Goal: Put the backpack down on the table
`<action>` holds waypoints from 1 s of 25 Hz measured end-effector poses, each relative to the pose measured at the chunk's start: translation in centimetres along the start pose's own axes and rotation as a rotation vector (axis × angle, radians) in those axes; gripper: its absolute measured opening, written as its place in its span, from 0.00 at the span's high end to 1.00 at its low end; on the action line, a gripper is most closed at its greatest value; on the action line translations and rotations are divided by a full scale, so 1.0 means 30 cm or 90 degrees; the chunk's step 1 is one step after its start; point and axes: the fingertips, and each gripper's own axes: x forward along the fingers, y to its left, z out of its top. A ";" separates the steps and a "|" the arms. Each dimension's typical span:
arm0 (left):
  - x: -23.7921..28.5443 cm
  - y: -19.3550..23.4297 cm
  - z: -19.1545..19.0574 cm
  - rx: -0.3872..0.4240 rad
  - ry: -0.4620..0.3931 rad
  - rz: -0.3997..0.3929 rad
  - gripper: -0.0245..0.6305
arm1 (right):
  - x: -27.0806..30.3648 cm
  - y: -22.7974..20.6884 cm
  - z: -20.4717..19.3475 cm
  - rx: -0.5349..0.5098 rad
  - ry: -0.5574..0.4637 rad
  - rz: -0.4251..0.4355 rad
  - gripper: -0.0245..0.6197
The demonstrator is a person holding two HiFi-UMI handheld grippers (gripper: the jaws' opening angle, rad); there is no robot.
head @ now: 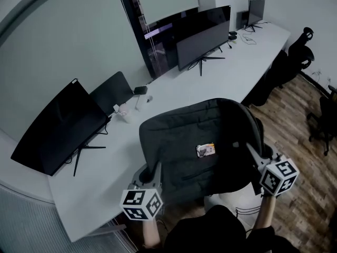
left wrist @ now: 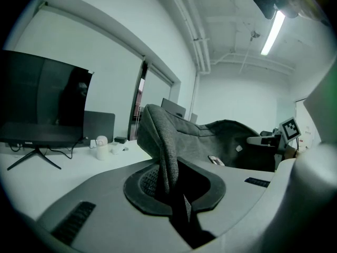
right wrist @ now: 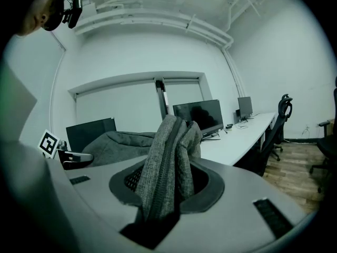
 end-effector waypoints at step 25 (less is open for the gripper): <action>0.503 0.037 0.245 -0.024 -0.031 0.065 0.90 | 0.505 -0.373 0.282 -0.026 -0.013 0.077 0.79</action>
